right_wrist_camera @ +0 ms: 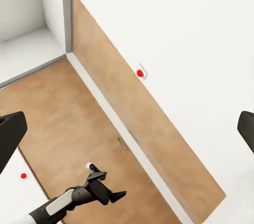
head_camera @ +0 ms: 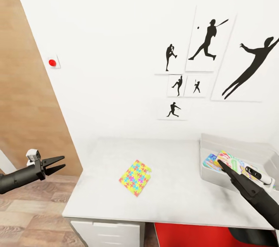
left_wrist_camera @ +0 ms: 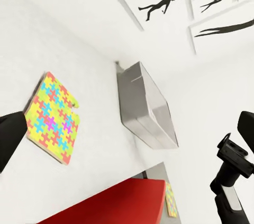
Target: Put all the toys in the child's room - the three board games (two on the bed and one on the table), the two jigsaw puzzles on the table, and the tennis ball on the table - inside the toy box on the table in the child's room.
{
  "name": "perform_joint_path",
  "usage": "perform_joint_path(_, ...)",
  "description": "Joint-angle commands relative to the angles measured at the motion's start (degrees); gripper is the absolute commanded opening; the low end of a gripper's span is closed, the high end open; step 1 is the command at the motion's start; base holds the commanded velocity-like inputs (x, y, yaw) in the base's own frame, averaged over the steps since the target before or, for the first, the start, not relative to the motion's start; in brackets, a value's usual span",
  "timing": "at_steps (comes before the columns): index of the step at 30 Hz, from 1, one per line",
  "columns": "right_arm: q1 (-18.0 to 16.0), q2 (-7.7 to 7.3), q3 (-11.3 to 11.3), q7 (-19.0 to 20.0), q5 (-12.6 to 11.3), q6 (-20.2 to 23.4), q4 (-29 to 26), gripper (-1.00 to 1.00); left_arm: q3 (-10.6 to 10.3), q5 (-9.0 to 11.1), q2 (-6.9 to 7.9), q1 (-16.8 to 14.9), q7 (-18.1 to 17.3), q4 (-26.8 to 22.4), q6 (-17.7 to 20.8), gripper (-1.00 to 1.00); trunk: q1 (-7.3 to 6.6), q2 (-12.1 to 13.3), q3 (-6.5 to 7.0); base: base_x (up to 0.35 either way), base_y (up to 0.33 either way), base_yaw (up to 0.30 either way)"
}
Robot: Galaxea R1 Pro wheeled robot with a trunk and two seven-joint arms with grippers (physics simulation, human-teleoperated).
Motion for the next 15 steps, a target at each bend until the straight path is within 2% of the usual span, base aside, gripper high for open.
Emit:
perform_joint_path(1,-0.1,0.00,0.0,0.2,0.0,0.6,0.0,1.00,0.0,0.0,0.01,-0.1,-0.2,0.0,0.1,1.00,0.05,-0.1,-0.03,0.068,0.000,0.000)
perform_joint_path(15,0.0,-0.09,0.0,0.2,0.0,0.6,0.1,1.00,0.0,0.0,0.02,0.0,-0.3,0.0,-0.1,1.00,0.05,-0.1,1.31,0.014,0.065,0.000)
